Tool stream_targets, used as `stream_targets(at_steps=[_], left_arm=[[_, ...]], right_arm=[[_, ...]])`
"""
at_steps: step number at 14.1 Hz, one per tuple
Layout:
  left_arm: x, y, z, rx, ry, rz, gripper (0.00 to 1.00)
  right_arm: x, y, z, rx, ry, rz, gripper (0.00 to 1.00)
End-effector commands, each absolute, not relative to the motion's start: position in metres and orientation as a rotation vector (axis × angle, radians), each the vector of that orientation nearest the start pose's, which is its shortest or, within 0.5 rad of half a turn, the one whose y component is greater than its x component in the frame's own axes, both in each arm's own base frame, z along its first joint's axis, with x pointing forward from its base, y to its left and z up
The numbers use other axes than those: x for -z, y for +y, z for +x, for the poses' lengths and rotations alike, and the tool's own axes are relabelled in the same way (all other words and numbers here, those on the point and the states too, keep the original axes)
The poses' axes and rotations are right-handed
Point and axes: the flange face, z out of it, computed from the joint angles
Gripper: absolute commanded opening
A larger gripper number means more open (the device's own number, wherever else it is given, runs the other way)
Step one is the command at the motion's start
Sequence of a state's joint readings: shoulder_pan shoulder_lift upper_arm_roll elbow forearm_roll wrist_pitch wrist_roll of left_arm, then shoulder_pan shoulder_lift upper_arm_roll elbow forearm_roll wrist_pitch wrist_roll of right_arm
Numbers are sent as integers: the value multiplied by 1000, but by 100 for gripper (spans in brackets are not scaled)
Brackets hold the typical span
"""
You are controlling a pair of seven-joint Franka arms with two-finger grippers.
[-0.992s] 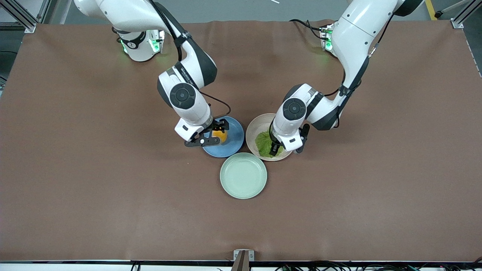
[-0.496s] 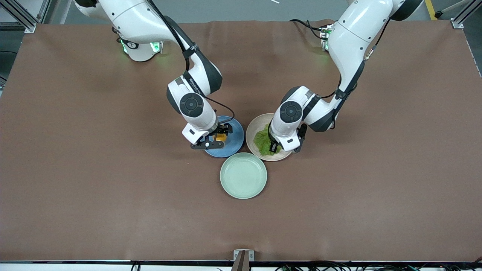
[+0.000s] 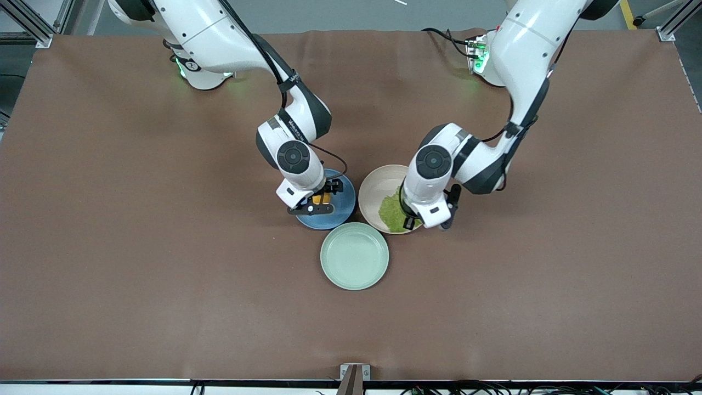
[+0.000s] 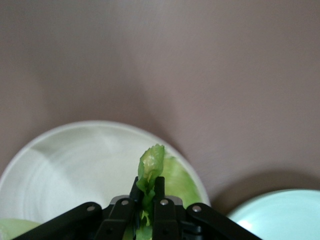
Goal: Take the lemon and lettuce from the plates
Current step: 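Lift the lemon with the right gripper while the left gripper lifts the lettuce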
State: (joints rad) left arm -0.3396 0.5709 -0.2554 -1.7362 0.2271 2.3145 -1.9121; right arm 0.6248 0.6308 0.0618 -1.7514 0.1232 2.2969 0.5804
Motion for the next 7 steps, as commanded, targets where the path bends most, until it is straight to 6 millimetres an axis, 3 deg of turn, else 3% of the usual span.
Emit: stream_targets(at_steps=[1, 3, 4, 7], left_arm=[[-314, -325, 578, 147, -1700, -2661, 0], [-330, -295, 591, 157, -1615, -2701, 0], [-330, -271, 601, 152, -1594, -2702, 0], [-323, -207, 624, 132, -1556, -2703, 0]], right_arm=[[-206, 414, 504, -223, 17, -3072, 54], [-206, 410, 507, -222, 28, -3072, 34], [-207, 407, 510, -221, 37, -3072, 29], [-229, 403, 515, -198, 44, -3066, 27]])
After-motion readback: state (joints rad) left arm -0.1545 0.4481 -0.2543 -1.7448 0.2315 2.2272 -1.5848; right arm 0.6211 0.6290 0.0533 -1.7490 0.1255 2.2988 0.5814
